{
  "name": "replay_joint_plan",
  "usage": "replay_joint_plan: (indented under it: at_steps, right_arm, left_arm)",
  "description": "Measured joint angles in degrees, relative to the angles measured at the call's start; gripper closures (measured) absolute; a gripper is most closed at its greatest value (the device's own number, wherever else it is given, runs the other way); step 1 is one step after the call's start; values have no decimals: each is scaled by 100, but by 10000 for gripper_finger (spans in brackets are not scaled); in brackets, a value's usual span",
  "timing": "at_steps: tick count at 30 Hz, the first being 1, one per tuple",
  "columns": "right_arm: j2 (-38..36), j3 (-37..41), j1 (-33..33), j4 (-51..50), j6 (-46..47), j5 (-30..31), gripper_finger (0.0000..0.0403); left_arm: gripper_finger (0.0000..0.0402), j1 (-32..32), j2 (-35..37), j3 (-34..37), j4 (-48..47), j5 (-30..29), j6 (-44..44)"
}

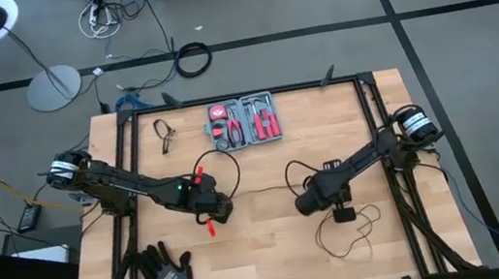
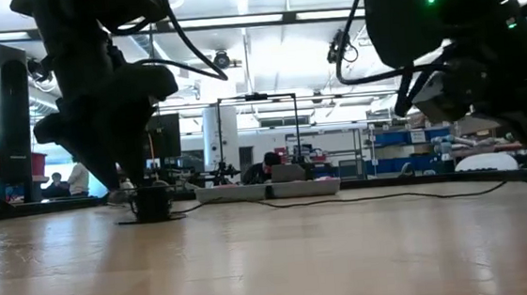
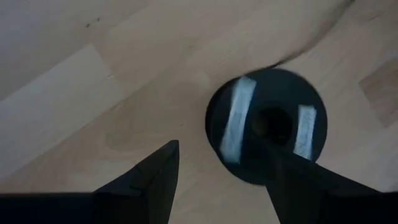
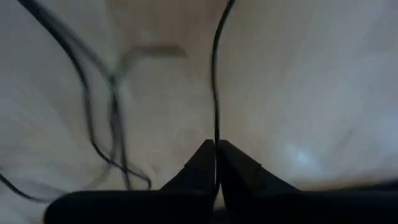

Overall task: Coil cords
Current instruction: Uncoil the black wire from the black spool

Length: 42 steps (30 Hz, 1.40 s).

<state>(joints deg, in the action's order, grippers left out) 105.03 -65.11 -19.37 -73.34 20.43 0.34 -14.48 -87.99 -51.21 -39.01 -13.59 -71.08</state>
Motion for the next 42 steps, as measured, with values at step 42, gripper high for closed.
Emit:
replay_joint_plan:
  at_steps: [42]
  right_arm:
    - [1371, -36, 1862, 8302, -3060, 378, 366]
  left_arm:
    - [179, 41, -8, 1, 178, -247, 37]
